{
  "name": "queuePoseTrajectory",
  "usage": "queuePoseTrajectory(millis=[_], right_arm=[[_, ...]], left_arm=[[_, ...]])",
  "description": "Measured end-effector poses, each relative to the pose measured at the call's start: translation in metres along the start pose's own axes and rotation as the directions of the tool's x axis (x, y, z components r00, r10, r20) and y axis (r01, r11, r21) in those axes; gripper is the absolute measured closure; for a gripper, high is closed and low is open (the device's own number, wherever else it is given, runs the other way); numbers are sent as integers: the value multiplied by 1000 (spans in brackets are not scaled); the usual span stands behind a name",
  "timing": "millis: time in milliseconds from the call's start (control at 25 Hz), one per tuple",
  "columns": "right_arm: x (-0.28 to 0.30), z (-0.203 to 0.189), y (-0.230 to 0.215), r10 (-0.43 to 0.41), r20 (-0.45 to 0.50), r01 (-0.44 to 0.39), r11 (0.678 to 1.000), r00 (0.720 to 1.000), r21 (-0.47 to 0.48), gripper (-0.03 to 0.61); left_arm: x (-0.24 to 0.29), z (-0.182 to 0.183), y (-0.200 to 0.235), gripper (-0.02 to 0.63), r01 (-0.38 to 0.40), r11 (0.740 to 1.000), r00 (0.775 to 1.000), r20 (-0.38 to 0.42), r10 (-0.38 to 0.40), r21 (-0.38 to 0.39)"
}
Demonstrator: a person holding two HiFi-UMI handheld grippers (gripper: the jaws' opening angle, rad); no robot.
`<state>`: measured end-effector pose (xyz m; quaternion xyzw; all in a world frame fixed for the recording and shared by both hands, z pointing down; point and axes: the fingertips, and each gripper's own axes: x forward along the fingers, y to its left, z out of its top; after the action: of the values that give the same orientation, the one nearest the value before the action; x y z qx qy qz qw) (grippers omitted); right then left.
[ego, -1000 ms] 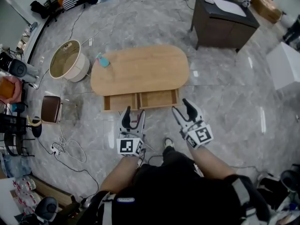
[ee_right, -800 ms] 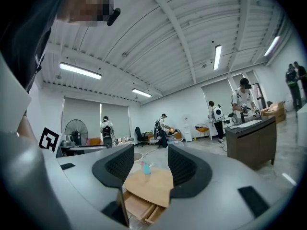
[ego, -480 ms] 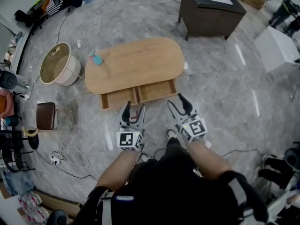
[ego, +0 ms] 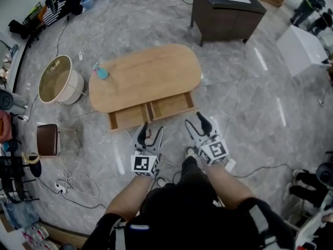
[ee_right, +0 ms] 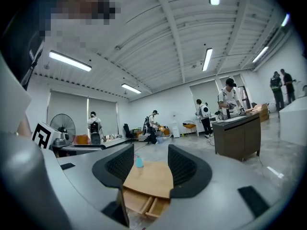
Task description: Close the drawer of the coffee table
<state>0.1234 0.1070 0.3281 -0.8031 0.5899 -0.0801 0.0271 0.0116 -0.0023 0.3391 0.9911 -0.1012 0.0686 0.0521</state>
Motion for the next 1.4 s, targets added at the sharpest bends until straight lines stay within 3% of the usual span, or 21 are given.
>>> queuePoseTrajectory(millis=[320,560,800,1160,1400], right_arm=[[33,-57,-44,81,-106,-80,997,991,17,362],[49,-55,-79,143,-149,-145,989,979,-3,362],[60,-67,-101,131,-126,-129,991,983,20,362],[72,-132,-106,92,-164,-89,996,982,26,362],[81,-178,-105,62,-184,-60,998,981,16,363]], left_arm=[[52,-55,1,354,-37,999,994,-105,36,-7],[96,-70,-20,354,-65,997,992,-106,61,-32],[128,-81,-6,354,-118,992,989,-99,114,-38],[130,-140,40,354,-153,988,978,-147,148,-26],[128,-180,40,354,-129,991,980,-158,122,-37]])
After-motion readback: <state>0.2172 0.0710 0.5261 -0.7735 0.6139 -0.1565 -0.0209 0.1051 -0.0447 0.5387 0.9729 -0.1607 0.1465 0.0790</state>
